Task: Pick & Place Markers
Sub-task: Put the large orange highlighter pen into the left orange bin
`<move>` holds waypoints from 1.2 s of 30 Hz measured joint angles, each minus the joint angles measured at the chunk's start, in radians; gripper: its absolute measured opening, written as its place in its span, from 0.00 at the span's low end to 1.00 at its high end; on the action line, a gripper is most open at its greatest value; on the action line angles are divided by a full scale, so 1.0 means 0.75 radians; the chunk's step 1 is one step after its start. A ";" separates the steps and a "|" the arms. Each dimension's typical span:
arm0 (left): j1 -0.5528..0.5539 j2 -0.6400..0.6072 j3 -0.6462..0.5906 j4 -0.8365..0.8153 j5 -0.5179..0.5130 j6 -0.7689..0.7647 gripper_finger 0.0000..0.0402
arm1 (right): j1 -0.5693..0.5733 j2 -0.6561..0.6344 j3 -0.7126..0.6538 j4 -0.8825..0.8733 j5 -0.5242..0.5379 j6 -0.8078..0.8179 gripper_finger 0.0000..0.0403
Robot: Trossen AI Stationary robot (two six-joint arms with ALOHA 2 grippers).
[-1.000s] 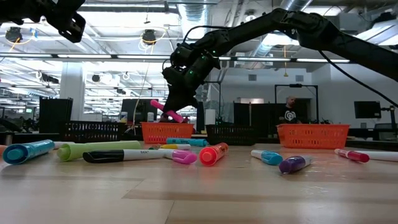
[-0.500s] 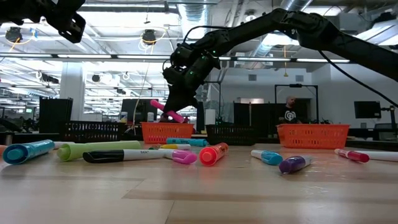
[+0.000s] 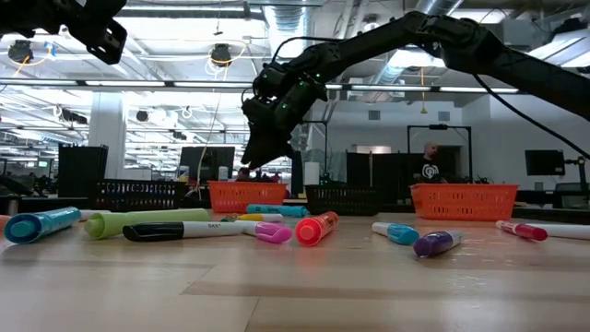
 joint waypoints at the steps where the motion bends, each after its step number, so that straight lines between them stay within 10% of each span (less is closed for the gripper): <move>1: 0.000 0.000 0.000 0.000 0.000 0.000 0.46 | 0.001 -0.006 0.001 0.004 0.000 -0.001 0.38; 17: 0.000 0.000 -0.001 -0.001 0.000 0.004 0.46 | 0.103 -0.287 0.001 -0.335 0.000 -0.347 0.33; 28: 0.000 0.000 -0.001 -0.001 0.000 -0.007 0.46 | 0.320 -0.454 0.002 -0.954 0.001 -0.350 0.33; 36: 0.000 0.000 -0.001 -0.001 0.001 -0.010 0.46 | 0.472 -0.523 -0.003 -0.971 0.014 -0.196 0.33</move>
